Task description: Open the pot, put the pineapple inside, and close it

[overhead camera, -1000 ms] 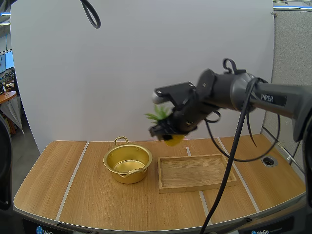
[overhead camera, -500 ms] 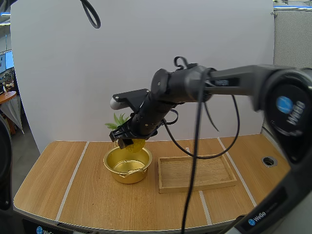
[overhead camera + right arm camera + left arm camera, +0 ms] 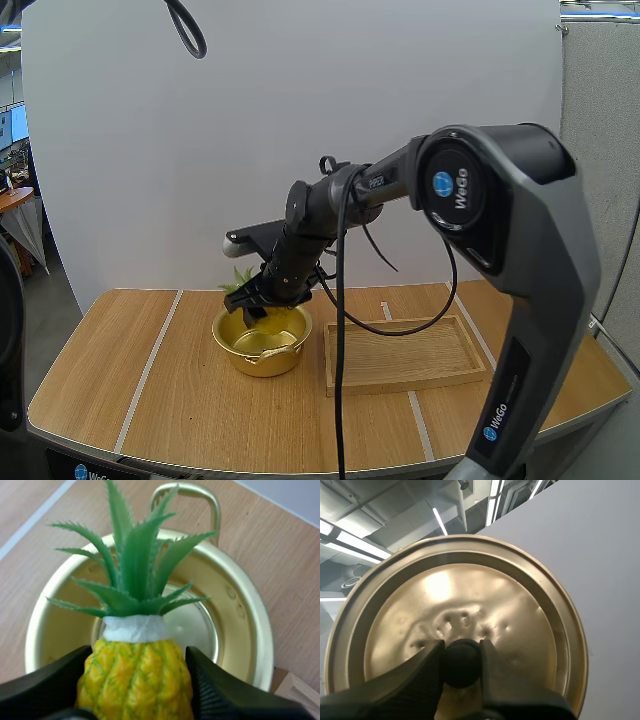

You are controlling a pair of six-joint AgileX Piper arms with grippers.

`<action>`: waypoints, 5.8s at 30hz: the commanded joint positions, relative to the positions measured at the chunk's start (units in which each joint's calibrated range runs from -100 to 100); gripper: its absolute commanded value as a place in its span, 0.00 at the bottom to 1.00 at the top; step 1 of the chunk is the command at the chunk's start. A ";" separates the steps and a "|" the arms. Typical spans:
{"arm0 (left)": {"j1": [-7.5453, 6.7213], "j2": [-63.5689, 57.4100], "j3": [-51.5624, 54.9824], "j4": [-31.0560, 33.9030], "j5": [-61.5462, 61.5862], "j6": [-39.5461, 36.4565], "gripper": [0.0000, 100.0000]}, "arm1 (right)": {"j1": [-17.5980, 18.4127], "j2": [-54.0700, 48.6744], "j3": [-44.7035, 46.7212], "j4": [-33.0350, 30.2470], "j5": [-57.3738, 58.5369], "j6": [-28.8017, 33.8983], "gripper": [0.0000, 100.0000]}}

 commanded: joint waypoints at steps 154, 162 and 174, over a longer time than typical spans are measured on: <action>-0.15 -0.22 39.19 -10.91 34.50 5.34 0.00 | 0.12 -94.76 35.76 -17.26 41.72 13.54 0.00; -0.15 3.28 51.83 -11.50 33.94 7.94 0.00 | 0.12 -94.76 35.76 -17.26 41.72 13.54 0.00; -0.15 11.24 65.72 -11.65 9.30 13.53 0.00 | 0.12 -94.72 35.76 -17.37 41.72 13.54 0.00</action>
